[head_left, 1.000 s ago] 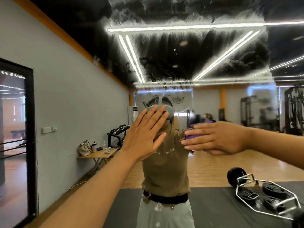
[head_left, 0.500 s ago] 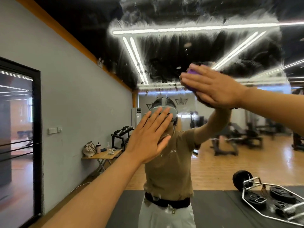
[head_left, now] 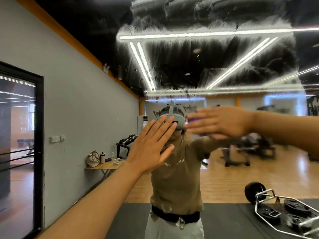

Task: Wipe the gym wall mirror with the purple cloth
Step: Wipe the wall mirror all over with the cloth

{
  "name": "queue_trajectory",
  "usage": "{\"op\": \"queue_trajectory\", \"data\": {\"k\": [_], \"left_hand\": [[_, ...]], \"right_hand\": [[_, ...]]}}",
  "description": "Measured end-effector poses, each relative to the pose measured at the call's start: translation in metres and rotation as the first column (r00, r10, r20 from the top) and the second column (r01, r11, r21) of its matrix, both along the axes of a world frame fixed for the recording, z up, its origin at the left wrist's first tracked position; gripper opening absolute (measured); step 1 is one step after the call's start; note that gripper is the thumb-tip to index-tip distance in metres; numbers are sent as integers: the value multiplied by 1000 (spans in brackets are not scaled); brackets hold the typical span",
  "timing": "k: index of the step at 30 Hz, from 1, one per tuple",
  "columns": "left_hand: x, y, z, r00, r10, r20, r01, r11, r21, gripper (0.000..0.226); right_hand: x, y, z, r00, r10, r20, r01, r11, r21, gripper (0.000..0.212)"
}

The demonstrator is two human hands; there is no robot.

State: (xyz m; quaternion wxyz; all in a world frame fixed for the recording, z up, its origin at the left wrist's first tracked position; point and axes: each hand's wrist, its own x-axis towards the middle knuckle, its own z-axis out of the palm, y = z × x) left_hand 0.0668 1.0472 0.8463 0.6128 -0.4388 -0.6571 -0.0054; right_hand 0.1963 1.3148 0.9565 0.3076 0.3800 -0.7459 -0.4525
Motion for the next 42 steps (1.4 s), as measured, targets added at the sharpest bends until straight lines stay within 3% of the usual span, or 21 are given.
{"op": "queue_trajectory", "data": {"k": [6,11,19,24,26,28,31,33,37,42], "left_hand": [[-2,1,0,1000,-13,-17,13,1000,10,65],[-5,0,0,1000,-17,-23,17,1000,21,67],[-14,-16,-5,1000,-1,-24,3,995,103,68],[-20,-39,-6,999,24,-35,-20,994,111,66],[-22,-47,-6,999,33,-19,-30,994,109,66],[-24,-51,-7,999,33,-5,-32,994,107,67],[-26,-53,-8,1000,18,16,-19,994,111,67],[-28,-54,-7,999,-12,39,7,993,122,68],[-30,-61,-9,998,-29,55,22,991,135,68],[-34,-71,-13,998,-30,53,22,990,140,68]], "right_hand": [[8,-9,85,981,-83,-177,44,976,-213,55],[-3,-22,43,956,-23,-292,-101,911,-401,54],[-14,-29,-66,997,31,-66,-40,989,-141,55],[-16,-30,-58,995,33,98,-40,997,71,52],[-20,-36,-34,998,28,57,-29,999,20,51],[-23,-46,-6,997,30,-72,-40,989,-141,50],[-27,-64,22,969,-20,-245,-75,924,-376,52],[-32,-73,23,950,-31,-311,-117,887,-446,53],[-38,-79,-2,942,-20,-335,-147,873,-465,53],[-43,-88,-69,991,60,-116,-88,964,-253,54]]}}
